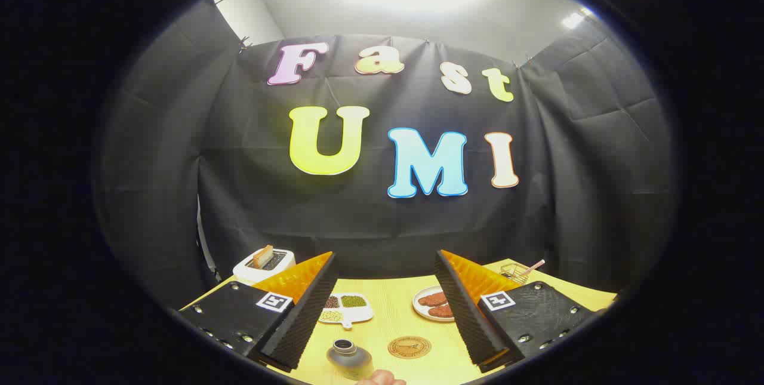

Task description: Take the bottle from table, then pour the juice into the cup, finally place the bottle on the coaster

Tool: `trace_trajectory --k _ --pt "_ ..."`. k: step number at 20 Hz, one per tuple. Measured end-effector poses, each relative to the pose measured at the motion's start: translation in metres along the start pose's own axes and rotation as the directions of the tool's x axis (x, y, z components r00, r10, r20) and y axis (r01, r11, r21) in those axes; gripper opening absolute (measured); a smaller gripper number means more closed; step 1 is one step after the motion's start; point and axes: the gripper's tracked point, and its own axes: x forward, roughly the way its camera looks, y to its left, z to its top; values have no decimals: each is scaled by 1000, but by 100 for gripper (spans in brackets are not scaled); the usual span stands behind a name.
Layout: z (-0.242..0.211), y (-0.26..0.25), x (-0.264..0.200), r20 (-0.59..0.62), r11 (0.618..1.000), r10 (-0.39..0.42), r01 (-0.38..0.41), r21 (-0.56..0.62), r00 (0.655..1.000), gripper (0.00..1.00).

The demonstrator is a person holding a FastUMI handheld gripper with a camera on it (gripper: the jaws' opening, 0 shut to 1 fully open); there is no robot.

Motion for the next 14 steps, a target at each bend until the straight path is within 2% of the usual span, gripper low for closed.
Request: trace_trajectory --k 3,14 --pt "-3 -3 -2 6 1000 -14 14 -5 1000 99" --pt "-54 9 -3 -34 999 16 -18 -44 999 99"
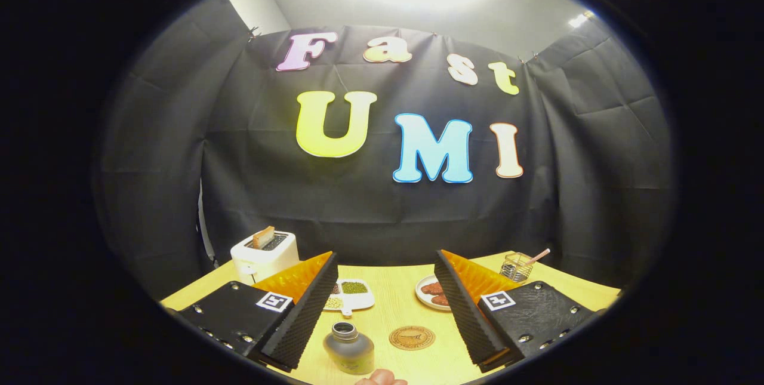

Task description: Take the bottle from table, then pour the juice into the cup, finally place the bottle on the coaster

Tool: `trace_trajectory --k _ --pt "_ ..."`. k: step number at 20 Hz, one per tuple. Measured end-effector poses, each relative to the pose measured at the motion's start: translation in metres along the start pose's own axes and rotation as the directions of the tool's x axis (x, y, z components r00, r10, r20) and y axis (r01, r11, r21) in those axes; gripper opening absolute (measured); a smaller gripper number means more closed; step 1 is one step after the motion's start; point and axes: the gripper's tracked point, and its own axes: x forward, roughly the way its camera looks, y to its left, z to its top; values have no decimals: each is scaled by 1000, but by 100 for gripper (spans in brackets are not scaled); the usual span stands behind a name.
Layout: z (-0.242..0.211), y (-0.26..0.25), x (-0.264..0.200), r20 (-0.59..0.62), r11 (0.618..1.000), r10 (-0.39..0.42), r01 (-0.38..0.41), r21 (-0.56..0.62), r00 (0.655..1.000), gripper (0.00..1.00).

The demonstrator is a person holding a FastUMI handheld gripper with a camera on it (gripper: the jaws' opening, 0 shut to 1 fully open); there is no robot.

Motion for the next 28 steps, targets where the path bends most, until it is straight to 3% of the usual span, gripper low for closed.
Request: trace_trajectory --k 9,18,28 --pt "-62 32 5 -10 996 91 -91 21 996 99" --pt "-125 48 11 -49 990 127 -130 -54 991 100" --pt "-162 47 20 -49 987 157 -155 45 986 100"
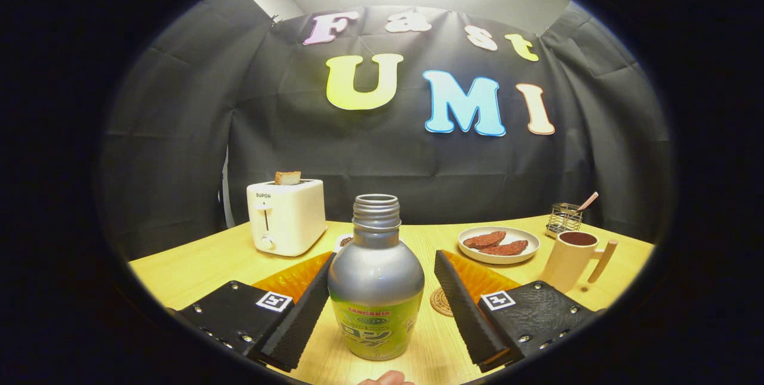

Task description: Take the bottle from table, then pour the juice into the cup, finally place the bottle on the coaster

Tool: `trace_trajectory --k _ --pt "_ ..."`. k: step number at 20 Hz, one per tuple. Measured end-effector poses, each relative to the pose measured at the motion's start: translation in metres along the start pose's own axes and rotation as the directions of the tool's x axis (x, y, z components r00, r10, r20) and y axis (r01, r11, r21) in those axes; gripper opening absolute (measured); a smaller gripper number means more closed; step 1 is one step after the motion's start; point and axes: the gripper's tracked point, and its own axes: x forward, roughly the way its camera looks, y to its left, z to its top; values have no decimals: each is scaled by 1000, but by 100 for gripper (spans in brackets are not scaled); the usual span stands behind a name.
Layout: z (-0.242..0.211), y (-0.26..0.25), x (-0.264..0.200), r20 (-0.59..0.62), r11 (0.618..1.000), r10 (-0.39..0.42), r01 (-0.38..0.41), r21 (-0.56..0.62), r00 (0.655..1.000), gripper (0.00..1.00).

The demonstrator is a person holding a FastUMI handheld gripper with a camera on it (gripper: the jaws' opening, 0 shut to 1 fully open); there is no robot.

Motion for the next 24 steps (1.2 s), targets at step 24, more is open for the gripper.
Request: trace_trajectory --k 24 --pt "47 -64 31 26 946 -22 13 323 999 77"
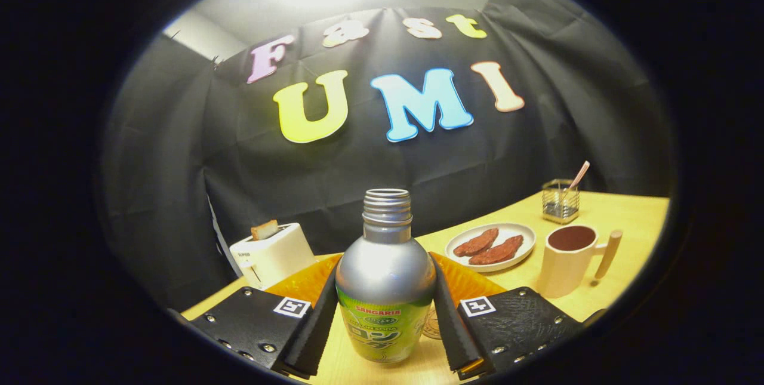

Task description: Take the bottle from table, then pour the juice into the cup, finally place the bottle on the coaster

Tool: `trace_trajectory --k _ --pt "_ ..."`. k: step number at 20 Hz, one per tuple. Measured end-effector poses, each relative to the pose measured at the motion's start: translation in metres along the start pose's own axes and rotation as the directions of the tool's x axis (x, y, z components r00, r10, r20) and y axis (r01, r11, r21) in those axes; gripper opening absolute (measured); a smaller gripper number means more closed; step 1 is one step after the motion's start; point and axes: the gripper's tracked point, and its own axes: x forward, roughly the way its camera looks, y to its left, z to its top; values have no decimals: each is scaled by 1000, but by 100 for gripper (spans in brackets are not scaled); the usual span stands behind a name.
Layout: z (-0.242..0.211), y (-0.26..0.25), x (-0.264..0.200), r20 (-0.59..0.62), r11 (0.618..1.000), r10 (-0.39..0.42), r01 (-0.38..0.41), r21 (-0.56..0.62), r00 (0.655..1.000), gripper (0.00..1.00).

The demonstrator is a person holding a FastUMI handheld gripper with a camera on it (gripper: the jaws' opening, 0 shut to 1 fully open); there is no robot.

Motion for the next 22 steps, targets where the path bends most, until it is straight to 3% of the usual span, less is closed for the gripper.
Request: trace_trajectory --k 6,13,18,22 --pt "7 -32 12 -25 993 -13 16 113 1000 77" --pt "28 -67 24 12 955 -22 17 297 1000 77" --pt "38 -75 30 60 860 5 -35 509 998 76" --pt "36 -80 32 72 790 -2 -43 612 997 76"
